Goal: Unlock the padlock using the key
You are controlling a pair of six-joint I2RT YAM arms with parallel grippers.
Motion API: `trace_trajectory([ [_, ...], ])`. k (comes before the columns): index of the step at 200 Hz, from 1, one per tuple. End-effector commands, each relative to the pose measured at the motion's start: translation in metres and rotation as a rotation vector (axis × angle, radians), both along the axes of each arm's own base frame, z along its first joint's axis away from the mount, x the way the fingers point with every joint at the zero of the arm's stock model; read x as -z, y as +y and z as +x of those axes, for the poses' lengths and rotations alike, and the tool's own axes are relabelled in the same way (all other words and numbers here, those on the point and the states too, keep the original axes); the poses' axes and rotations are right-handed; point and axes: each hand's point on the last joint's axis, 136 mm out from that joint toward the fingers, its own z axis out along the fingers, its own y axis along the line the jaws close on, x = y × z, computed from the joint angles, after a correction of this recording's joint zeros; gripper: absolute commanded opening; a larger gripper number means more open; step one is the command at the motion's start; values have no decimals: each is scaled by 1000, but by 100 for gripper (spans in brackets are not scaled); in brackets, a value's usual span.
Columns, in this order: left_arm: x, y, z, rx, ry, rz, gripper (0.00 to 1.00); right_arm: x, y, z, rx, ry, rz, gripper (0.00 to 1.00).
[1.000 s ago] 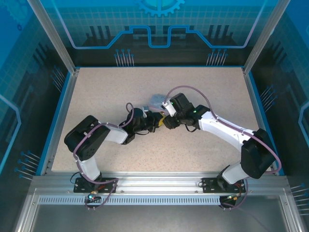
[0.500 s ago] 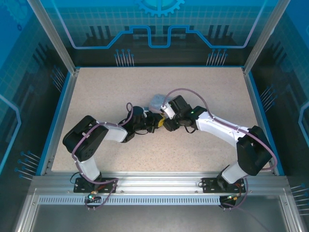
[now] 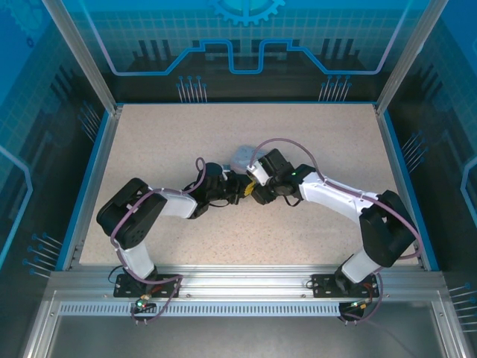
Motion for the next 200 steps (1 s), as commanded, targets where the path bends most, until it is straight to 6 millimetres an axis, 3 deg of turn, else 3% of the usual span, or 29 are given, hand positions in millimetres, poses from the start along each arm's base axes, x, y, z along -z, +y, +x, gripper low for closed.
trace_trajectory([
  [1, -31, -7, 5, 34, -73, -44, 0, 8, 1, 4, 15, -2, -19, 45],
  [51, -29, -8, 5, 39, -69, -49, 0, 14, 4, 13, 39, -8, -25, 35],
  [89, -26, -8, 5, 38, -63, -47, 0, 14, 5, 15, 72, -9, 5, 19],
  [157, -20, -7, 6, 28, -58, -38, 0, -17, 10, 8, 116, 146, 317, 6],
  [175, -19, -7, 6, 28, -56, -36, 0, -25, 6, 8, 133, 192, 413, 8],
  [188, -18, -7, 6, 27, -56, -36, 0, -30, 5, 5, 126, 204, 435, 29],
  [200, -18, -7, 7, 28, -55, -34, 0, -30, 2, 0, 125, 211, 421, 34],
])
